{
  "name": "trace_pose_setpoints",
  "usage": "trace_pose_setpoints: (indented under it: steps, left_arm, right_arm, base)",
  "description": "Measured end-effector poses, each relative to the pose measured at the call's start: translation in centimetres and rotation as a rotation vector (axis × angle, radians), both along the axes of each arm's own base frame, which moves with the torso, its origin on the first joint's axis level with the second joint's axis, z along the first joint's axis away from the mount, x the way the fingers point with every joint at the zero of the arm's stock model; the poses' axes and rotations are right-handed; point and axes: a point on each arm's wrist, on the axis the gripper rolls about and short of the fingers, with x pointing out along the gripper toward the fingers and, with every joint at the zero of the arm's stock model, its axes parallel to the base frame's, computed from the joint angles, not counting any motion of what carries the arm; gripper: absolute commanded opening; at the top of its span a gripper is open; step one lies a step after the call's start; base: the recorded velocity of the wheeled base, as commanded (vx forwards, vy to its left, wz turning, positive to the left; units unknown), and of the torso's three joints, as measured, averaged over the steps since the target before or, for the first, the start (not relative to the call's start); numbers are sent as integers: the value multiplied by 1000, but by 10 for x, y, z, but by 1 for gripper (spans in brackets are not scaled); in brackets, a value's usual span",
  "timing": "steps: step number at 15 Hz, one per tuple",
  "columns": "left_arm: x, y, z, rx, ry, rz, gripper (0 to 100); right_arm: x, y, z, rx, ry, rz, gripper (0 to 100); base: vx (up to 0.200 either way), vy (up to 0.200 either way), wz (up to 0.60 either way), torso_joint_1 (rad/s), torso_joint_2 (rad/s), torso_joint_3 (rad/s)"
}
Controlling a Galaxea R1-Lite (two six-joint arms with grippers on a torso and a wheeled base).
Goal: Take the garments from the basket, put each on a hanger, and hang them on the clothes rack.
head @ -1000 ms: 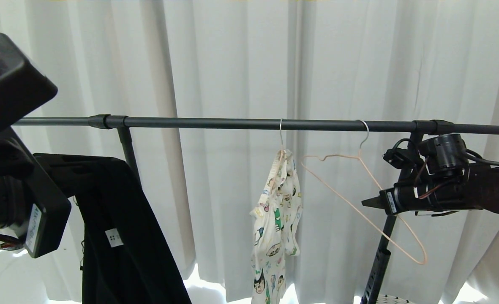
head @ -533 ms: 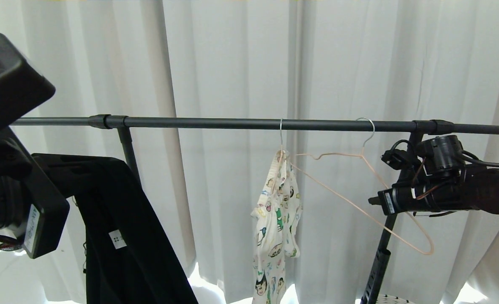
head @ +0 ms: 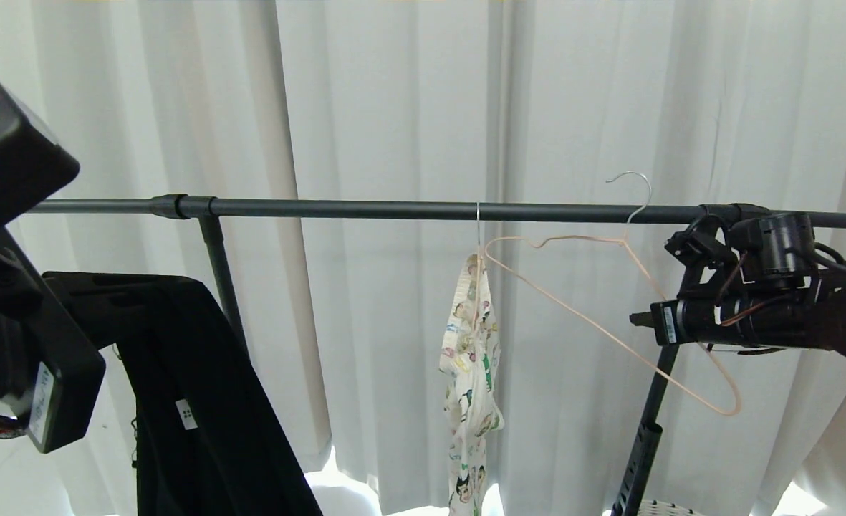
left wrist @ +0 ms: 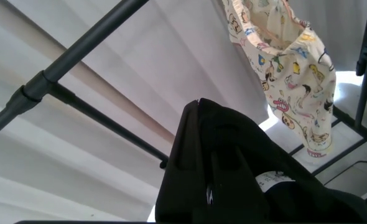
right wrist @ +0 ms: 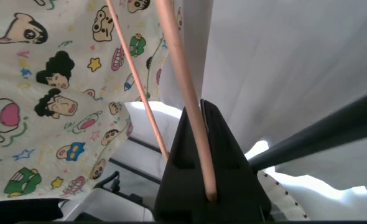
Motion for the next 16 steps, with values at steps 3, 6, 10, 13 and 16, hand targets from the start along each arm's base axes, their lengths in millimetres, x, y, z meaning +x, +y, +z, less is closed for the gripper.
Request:
trace_pose_setpoints:
  steps: [3, 6, 10, 13, 16]
  left_arm:
    - [-4, 4, -2, -3, -4, 0, 0]
    - [-7, 6, -1, -8, -12, 2, 0]
    - [-6, 8, -2, -1, -13, 29, 0]
    - [-4, 8, -7, 11, 3, 43, 0]
    - [-1, 9, -16, 28, 32, 68, 0]
  right_arm:
    - [-17, -5, 9, 2, -22, -5, 0]
    - [-37, -10, 17, -13, -51, -32, 0]
    - [-70, -21, 15, -81, -60, -129, 0]
    - [-95, -29, 10, -140, -67, -210, 0]
    - [-118, -34, 10, -176, -92, -207, 0]
  base:
    - [0, 0, 0, 0, 0, 0]
    - [0, 0, 0, 0, 0, 0]
    - [-100, 0, 0, 1, 2, 4]
    - [-200, 0, 0, 9, 2, 2]
    - [-200, 0, 0, -6, 1, 12]
